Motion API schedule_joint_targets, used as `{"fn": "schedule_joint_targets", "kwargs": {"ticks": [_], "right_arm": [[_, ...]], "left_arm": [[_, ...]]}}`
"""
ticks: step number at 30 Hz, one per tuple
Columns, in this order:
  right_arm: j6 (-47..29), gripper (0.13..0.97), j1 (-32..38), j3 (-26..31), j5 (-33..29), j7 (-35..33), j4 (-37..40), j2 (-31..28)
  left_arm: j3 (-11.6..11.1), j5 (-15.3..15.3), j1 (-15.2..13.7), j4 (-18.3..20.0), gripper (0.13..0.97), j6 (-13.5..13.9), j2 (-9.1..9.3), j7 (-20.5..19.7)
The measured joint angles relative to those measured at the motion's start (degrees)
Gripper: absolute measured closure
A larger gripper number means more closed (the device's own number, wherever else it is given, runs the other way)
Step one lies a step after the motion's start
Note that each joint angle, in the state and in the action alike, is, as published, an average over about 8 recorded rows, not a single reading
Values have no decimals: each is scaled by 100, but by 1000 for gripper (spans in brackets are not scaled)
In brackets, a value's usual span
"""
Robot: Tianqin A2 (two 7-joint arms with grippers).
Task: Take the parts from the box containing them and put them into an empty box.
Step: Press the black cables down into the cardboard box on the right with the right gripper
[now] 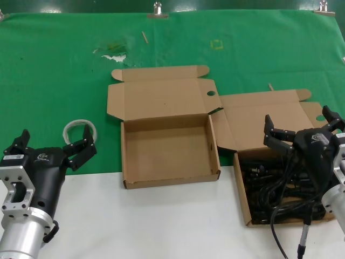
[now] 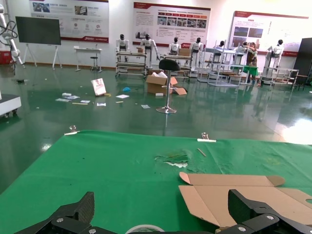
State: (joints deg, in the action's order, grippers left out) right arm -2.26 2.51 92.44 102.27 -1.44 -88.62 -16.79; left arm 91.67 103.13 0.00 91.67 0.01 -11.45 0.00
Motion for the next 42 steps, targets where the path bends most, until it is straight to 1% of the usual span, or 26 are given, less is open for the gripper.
{"fn": "schedule_joint_targets", "kwargs": {"ticks": [18, 27, 35, 39, 42], "right_arm": [[0, 129, 0, 0, 0, 0, 0, 0], [0, 129, 0, 0, 0, 0, 0, 0], [54, 129, 23, 74, 16, 33, 7, -85], [89, 129, 81, 155, 22, 59, 42, -192], [76, 129, 151, 232, 20, 82, 93, -312]], "left_arm": [[0, 0, 0, 0, 132, 0, 0, 0], [0, 0, 0, 0, 171, 0, 0, 0], [0, 0, 0, 0, 278, 0, 0, 0], [0, 0, 0, 0, 278, 0, 0, 0], [0, 0, 0, 0, 342, 0, 0, 0]]}}
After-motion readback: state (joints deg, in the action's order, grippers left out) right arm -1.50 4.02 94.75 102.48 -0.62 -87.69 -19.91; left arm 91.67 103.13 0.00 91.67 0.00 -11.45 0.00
